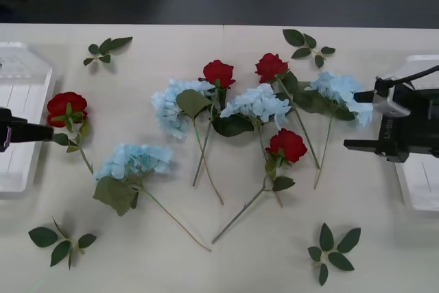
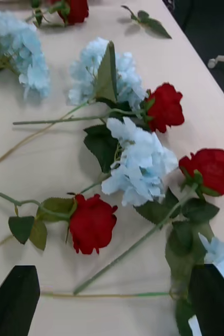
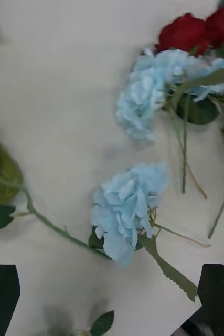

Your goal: Put the red flowers into the right box and the blue flowers into the left box

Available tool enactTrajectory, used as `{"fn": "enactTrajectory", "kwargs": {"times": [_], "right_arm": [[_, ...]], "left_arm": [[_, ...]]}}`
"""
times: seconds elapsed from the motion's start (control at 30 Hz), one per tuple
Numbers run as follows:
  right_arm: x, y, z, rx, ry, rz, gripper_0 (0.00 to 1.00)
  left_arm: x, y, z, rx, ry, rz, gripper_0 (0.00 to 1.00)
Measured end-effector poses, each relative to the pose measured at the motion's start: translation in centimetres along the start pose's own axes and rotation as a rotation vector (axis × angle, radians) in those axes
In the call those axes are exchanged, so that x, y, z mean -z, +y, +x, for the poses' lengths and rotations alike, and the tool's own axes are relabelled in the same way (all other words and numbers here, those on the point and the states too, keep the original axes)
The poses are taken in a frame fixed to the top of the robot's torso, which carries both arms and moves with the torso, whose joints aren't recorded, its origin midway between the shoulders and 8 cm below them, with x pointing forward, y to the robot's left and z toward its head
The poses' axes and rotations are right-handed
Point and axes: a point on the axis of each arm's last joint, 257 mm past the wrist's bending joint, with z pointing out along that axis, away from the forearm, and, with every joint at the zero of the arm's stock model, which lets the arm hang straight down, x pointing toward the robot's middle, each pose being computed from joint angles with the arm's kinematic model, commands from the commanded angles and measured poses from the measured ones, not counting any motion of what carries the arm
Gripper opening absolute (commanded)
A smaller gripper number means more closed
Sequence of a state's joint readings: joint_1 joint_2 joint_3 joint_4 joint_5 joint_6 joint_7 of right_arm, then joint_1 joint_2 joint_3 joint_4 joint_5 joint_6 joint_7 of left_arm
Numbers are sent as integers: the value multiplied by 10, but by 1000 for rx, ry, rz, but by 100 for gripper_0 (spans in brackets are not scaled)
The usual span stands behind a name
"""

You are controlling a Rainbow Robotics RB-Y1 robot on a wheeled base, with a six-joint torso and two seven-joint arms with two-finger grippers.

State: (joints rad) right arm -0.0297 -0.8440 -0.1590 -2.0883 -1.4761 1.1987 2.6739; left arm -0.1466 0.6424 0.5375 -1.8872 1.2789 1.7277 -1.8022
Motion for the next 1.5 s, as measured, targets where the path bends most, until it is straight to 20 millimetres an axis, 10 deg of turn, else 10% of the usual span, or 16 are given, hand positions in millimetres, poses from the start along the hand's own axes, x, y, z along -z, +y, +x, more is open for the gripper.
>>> {"fn": "enactTrajectory", "kwargs": {"times": [0.37,0.87,1.5], "right_arm": [[-27,35,-44,-65,-154,-91,84],[-59,79,-104,-62,-289,-155,84],[-104,114,-130,-61,-386,-123,84]], "left_arm": [[-7,25,25,434,-74,-246,100],[-49,52,60,576,-24,-500,100],[-100,86,27,605,-24,-544,100]]}}
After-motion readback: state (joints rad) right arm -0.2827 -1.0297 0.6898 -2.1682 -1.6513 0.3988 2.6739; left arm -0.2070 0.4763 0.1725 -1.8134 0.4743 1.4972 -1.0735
